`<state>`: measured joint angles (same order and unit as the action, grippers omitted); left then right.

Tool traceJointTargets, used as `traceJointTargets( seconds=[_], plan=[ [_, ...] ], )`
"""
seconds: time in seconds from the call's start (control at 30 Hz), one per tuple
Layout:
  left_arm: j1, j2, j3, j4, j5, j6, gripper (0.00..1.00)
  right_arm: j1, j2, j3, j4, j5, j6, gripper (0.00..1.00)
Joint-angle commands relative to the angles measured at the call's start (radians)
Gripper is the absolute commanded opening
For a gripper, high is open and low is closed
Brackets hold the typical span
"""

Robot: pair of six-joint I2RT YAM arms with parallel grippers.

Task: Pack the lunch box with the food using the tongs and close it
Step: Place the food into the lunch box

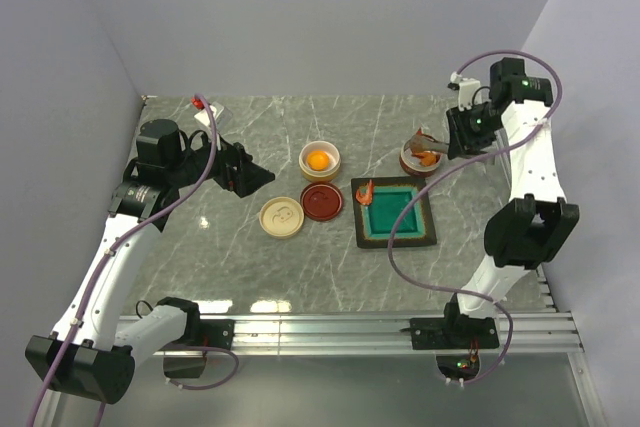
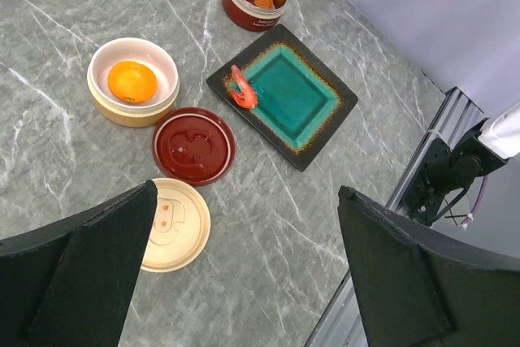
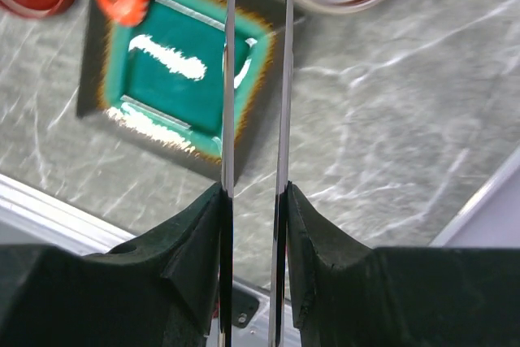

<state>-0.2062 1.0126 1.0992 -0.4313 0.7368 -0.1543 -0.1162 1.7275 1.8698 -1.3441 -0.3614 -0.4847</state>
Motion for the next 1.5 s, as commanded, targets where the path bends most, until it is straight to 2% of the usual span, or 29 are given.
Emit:
traceJointTargets(
  seconds=[0.0, 0.37, 0.97, 1.27, 1.47],
  plan=[
    [0.005, -0.002, 0.008, 0.022, 0.018, -0.005, 0.99, -0.028, 0.055, 0.098, -0.066, -0.016, 0.004, 0.32],
    [0.005, -0.002, -0.010, 0.038, 0.021, -0.013, 0.99, -0.054, 0.158, 0.114, -0.036, -0.016, 0.035, 0.32],
    [0.004, 0.012, -0.013, 0.045, 0.021, -0.010, 0.99, -0.057, 0.239, 0.126, -0.012, -0.028, 0.051, 0.34],
    [0.005, 0.018, -0.015, 0.045, 0.021, -0.008, 0.99, -0.056, 0.259, 0.132, -0.009, -0.036, 0.055, 0.41],
    [0.005, 0.018, -0.015, 0.048, 0.022, -0.011, 0.99, -0.056, 0.259, 0.138, -0.006, -0.027, 0.060, 0.50]
  ],
)
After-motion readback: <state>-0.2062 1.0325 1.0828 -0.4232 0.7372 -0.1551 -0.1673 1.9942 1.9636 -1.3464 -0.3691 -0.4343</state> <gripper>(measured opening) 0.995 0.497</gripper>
